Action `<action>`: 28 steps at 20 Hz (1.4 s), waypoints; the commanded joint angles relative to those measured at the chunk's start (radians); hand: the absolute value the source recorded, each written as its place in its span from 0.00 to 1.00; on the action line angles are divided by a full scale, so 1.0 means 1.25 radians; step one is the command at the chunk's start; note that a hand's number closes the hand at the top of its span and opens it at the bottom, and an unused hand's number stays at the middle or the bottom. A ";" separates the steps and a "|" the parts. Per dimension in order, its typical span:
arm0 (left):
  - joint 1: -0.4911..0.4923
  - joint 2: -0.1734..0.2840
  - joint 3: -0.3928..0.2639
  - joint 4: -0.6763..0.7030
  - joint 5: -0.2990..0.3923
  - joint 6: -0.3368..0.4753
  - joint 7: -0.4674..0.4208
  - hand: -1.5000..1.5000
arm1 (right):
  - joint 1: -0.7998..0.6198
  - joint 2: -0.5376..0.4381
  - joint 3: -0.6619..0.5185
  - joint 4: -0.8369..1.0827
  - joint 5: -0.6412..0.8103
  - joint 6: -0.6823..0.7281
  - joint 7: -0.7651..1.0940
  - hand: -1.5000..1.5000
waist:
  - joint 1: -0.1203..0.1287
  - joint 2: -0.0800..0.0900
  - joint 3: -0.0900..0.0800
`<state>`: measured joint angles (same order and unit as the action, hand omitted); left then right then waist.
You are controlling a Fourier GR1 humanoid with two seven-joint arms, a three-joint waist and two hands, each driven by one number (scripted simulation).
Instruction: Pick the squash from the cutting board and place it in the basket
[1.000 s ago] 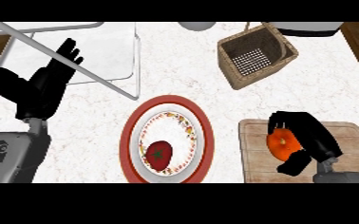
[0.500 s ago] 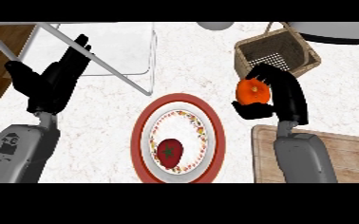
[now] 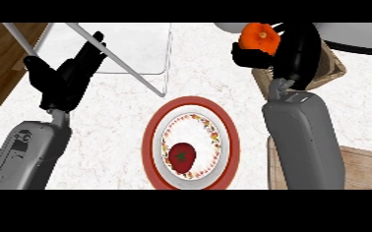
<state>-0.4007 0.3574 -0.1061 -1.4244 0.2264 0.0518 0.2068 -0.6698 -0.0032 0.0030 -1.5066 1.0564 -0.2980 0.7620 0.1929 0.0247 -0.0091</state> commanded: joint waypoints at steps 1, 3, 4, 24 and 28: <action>0.021 -0.003 -0.016 0.033 -0.009 0.000 0.023 0.50 | -0.137 0.002 -0.008 0.065 0.110 -0.048 0.157 1.00 | 0.013 0.006 -0.007; 0.020 -0.012 -0.026 0.031 -0.015 0.007 0.032 0.50 | -0.202 0.002 -0.015 0.112 0.162 -0.033 0.224 1.00 | 0.015 0.004 -0.006; 0.016 -0.002 -0.023 0.045 -0.021 0.003 0.029 0.50 | -0.234 0.002 -0.007 0.129 0.188 -0.027 0.260 1.00 | 0.010 0.005 -0.007; 0.070 0.018 0.015 0.019 -0.023 0.018 0.029 0.50 | -0.662 -0.006 -0.212 0.553 0.585 0.052 0.538 1.00 | -0.057 0.011 0.001; 0.091 0.012 0.026 0.000 -0.014 0.029 0.038 0.50 | -0.698 -0.004 -0.255 0.604 0.629 0.048 0.558 1.00 | -0.070 0.007 0.003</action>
<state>-0.3331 0.3888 -0.0677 -1.4777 0.2068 0.0808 0.2342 -1.4968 -0.0239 -0.2792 -0.8172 1.7869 -0.2182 1.2135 0.1258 0.0258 0.0030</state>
